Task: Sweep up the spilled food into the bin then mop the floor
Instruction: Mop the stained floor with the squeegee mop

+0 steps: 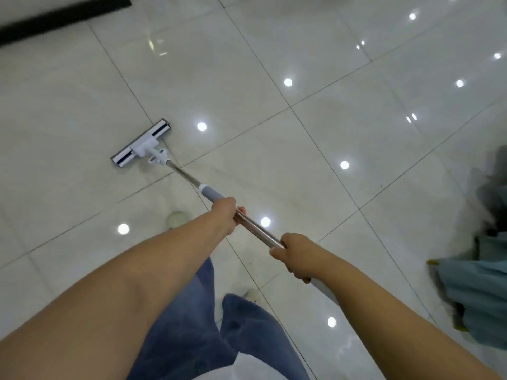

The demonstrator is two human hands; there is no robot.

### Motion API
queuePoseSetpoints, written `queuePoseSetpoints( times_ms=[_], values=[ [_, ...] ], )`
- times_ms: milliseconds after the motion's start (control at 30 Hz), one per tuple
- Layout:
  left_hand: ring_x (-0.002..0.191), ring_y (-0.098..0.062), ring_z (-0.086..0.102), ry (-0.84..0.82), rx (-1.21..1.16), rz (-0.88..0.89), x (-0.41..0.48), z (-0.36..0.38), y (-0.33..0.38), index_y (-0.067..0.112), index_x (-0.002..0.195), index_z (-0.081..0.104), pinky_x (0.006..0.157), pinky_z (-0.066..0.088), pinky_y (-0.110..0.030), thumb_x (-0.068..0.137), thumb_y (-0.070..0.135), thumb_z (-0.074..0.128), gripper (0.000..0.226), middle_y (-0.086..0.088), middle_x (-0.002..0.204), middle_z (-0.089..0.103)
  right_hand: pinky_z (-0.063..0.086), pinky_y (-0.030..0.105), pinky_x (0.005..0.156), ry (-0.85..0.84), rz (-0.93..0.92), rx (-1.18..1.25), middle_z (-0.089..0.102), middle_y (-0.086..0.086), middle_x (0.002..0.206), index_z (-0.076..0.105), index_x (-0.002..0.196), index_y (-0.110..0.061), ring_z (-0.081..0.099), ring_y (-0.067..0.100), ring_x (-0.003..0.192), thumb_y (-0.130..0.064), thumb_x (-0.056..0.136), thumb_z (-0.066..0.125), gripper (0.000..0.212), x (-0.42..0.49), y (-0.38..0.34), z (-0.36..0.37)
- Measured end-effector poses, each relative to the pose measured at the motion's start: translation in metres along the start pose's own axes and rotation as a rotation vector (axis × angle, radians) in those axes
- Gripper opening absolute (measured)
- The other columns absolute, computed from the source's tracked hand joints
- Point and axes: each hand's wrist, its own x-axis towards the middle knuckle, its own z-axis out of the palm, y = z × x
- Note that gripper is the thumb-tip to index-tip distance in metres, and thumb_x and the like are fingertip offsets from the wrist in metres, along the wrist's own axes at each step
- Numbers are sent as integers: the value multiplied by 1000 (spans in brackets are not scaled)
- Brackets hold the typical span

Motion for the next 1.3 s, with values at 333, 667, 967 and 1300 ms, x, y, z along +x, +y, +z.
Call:
queuePoseSetpoints(
  times_ms=[333,667,967,1300],
  values=[
    [50,-14,41,55,-20,78,81,-85,264,5,105,34,34,42,-16,96,6,41,11,-6,73,39,42,25,42,-13,15,53,46,4,74,44,98,-11,44,16,53,-34,97,46,23,122,-263,-27],
    [57,-15,44,53,-88,206,92,-119,407,2,106,36,37,48,-15,99,12,46,16,-7,79,38,36,24,38,-112,-22,157,44,8,66,43,98,-4,41,16,47,-28,99,46,24,165,-410,-69],
    [61,-14,48,25,-193,135,46,-79,362,-1,109,37,59,54,-24,99,14,44,19,-7,80,40,44,21,43,-204,-56,83,52,5,66,47,98,-8,46,12,48,-28,96,50,21,123,-356,-115],
    [65,-20,56,44,-282,198,-30,-6,312,-3,104,44,48,56,-27,99,13,44,17,-16,80,55,55,30,58,-321,-51,77,61,13,72,53,107,0,57,19,54,-19,94,51,23,42,-322,-211]
  ],
)
